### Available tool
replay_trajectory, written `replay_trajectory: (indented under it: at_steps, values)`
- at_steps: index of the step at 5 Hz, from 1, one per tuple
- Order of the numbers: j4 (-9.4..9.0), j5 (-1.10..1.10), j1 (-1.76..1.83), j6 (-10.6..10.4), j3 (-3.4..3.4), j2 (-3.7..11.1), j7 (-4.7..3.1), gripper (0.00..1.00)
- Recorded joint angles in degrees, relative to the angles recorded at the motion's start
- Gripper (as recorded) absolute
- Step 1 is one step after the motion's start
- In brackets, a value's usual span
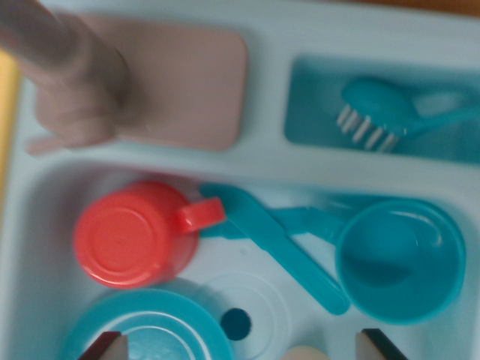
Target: Pick detergent from the sink
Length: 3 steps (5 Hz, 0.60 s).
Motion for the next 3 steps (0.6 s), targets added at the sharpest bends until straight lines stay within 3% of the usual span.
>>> replay_trajectory:
  at_steps: [1,2,3]
  values:
    - [0.00,0.00,0.00,0.00,0.00,0.00,0.00,0.00]
    - [-2.16,0.26,-0.40,-2.28,-0.47,0.27,-1.31,0.00]
    - [-2.16,0.26,-0.40,-2.28,-0.47,0.27,-1.31,0.00]
